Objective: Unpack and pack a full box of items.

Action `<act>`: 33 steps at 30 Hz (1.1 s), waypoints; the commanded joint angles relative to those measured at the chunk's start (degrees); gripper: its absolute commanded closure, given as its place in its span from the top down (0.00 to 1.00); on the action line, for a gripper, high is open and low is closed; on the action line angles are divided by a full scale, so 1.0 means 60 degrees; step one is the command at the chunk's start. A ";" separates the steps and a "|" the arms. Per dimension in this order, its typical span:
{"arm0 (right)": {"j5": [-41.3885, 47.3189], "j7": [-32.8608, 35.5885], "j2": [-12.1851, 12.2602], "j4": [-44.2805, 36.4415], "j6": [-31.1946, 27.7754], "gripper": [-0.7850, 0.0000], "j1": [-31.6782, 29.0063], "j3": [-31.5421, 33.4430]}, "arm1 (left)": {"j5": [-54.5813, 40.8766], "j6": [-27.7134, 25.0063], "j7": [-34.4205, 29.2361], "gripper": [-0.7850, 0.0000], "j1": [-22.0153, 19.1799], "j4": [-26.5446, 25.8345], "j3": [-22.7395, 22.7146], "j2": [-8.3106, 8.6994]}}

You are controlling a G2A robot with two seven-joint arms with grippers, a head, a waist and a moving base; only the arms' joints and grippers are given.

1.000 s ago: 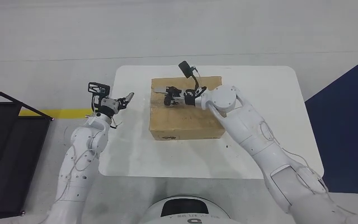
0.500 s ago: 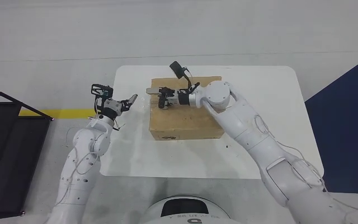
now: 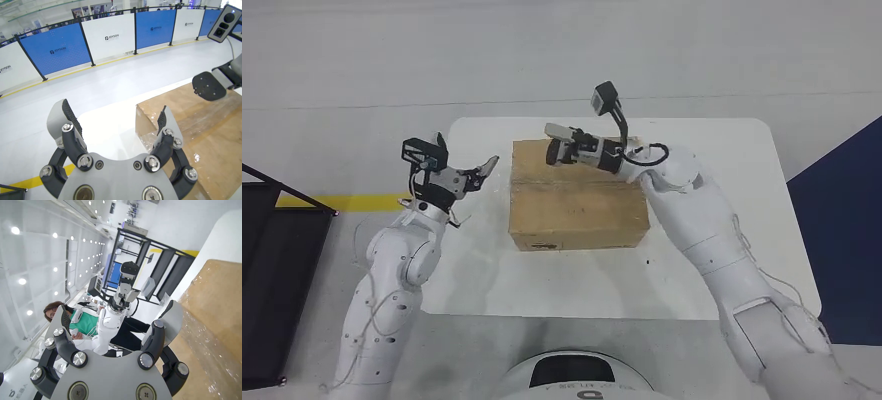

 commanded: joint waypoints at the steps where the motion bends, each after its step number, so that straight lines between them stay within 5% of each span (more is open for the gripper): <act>1: 0.0130 0.0184 0.0236 -0.0674 -0.0210 1.00 -0.0697 0.1002 | 0.0092 -0.0114 -0.0345 1.00 -0.0287 -0.0026 0.0400 -0.0030; 6: 0.0562 0.0685 0.0723 -0.2296 -0.0486 1.00 -0.2583 0.3200 | 0.0909 0.0020 -0.1047 1.00 -0.1221 0.0647 0.1606 -0.0156; 11: 0.1049 0.0891 0.0900 -0.2800 -0.0484 1.00 -0.3380 0.4133 | 0.1814 -0.0154 -0.0708 1.00 -0.1429 0.1252 0.2114 -0.0172; 22: 0.1130 0.1066 0.1009 -0.2568 -0.0500 1.00 -0.3237 0.4064 | 0.2210 -0.0664 0.0058 1.00 -0.0820 0.1695 0.1453 0.0017; 33: 0.0996 0.0834 0.1077 -0.2709 -0.0561 1.00 -0.3279 0.3851 | 0.1277 -0.0257 0.0211 1.00 -0.0572 0.1783 0.0822 0.0052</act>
